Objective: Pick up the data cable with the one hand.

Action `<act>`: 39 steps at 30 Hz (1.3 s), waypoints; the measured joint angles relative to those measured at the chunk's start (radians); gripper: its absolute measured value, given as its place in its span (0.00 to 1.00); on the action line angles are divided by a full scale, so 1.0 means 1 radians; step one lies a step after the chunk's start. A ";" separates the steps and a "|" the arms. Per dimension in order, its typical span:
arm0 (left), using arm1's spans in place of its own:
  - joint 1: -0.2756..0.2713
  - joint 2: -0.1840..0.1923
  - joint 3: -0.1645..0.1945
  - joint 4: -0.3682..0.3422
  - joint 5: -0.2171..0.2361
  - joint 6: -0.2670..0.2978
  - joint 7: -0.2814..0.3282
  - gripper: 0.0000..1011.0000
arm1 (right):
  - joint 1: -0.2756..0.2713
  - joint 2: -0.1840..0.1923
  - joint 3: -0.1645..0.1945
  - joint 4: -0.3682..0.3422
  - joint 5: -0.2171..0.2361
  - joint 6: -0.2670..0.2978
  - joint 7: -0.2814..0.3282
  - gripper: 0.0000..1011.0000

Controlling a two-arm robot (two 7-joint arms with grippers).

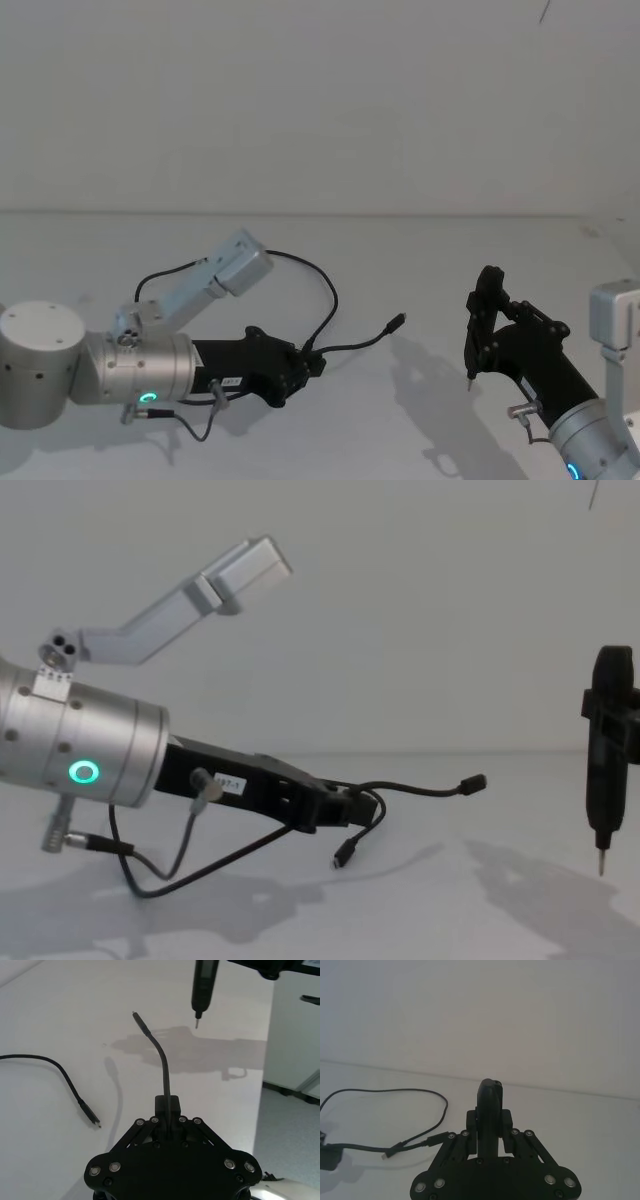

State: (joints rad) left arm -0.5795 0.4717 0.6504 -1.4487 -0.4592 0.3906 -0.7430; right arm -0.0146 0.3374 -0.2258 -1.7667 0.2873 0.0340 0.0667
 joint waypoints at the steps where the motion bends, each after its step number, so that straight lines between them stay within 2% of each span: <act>1: 0.004 0.008 -0.002 -0.011 -0.004 0.005 -0.002 0.03 | 0.000 0.000 0.000 0.000 0.000 0.000 0.000 0.28; 8: 0.017 0.038 -0.008 -0.051 -0.016 0.022 -0.002 0.03 | 0.000 -0.002 0.000 0.000 0.000 0.000 0.000 0.28; 14: 0.026 0.059 -0.012 -0.077 -0.024 0.033 -0.002 0.03 | 0.005 -0.018 0.002 -0.014 0.015 0.001 0.005 0.28; 24: 0.032 0.073 -0.015 -0.096 -0.029 0.041 -0.001 0.03 | 0.034 -0.063 -0.010 -0.021 0.031 -0.018 0.015 0.28; 39: 0.036 0.083 -0.017 -0.108 -0.033 0.046 0.000 0.03 | 0.071 -0.117 -0.023 0.019 0.028 -0.053 0.020 0.28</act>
State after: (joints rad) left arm -0.5431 0.5544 0.6331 -1.5570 -0.4917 0.4366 -0.7432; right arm 0.0564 0.2200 -0.2486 -1.7480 0.3150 -0.0187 0.0868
